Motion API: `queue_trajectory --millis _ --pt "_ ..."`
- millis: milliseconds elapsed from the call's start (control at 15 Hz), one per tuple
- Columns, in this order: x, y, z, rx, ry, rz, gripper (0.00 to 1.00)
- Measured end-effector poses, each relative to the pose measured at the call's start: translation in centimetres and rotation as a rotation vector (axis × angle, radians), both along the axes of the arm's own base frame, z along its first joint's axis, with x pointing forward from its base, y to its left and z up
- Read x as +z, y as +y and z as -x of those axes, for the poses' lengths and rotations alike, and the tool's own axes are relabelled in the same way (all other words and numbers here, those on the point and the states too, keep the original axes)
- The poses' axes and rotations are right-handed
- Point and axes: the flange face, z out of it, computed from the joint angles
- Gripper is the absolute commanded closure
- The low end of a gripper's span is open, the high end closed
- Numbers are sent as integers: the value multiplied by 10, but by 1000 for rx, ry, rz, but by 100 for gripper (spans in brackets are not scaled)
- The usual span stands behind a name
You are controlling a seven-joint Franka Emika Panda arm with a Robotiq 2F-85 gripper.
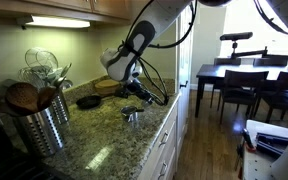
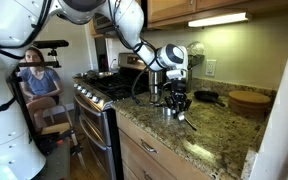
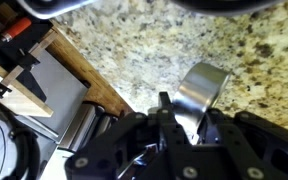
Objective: Unstack the silver measuring cups
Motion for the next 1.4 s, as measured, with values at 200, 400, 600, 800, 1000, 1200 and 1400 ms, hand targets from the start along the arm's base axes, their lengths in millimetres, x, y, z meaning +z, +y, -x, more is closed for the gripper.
queue_trajectory --millis 200,400,600,800,1000,1200,1400 --pt "-5 1 -3 2 0 2 47" --pt "-6 1 -6 4 -2 3 29" --pt "-6 1 -7 4 -4 4 10" --pt "-5 1 -8 5 -8 5 0" --pt "-3 1 -10 10 -12 9 0" --pt "1 1 -13 44 -12 13 0" --pt "12 5 -17 128 -10 -7 0"
